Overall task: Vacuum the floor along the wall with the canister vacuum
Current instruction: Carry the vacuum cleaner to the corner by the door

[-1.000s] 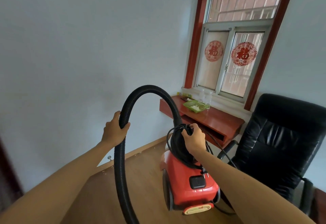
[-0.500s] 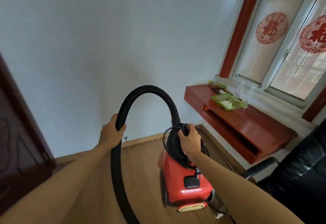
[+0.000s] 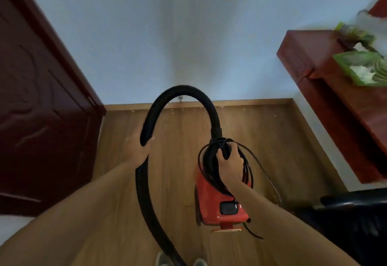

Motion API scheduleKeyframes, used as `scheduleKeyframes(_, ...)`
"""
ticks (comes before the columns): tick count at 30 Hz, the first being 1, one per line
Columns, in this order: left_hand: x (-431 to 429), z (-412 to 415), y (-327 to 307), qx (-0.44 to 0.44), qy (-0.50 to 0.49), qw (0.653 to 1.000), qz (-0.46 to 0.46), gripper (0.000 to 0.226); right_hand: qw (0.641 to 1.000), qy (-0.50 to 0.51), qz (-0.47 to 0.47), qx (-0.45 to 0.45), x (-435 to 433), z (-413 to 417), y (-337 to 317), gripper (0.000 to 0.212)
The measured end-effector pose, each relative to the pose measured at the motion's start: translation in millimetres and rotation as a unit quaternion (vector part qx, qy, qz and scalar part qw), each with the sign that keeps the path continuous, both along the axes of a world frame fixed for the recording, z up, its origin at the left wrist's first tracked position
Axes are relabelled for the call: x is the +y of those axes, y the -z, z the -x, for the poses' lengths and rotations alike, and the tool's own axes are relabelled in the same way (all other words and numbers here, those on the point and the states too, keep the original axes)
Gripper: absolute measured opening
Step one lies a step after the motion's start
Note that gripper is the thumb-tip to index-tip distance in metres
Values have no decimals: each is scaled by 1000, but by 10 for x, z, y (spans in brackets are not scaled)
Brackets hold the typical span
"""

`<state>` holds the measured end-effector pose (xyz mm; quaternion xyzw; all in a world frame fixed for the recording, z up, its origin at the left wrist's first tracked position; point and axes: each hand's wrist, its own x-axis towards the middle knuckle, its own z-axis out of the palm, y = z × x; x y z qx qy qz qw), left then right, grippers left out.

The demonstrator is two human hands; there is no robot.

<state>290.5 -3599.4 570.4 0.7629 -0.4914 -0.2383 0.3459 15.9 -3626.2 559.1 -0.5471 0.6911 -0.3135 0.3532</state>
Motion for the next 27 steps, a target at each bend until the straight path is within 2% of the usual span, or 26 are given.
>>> scheduleKeyframes(2, 9, 21, 407, -12, -5, 1000, -23, 26, 1000, -6, -23, -6, 3, -19, 426, 18)
scheduleKeyframes(8, 60, 14, 1692, -18, 0, 998, -61, 51, 996, 3, -85, 1, 57, -105, 1749, 32)
scheduleKeyframes(14, -59, -79, 2870, 4, 6, 998, -60, 47, 996, 2, -89, 10, -43, -103, 2882, 30)
scheduleKeyframes(19, -56, -21, 3669, 19, -10, 997, -74, 55, 995, -9, -93, 21, -198, -150, 3625, 29)
scheduleKeyframes(27, -311, 28, 4876, 27, 19, 995, -94, 49, 996, 12, -89, 14, -449, -33, 4736, 34)
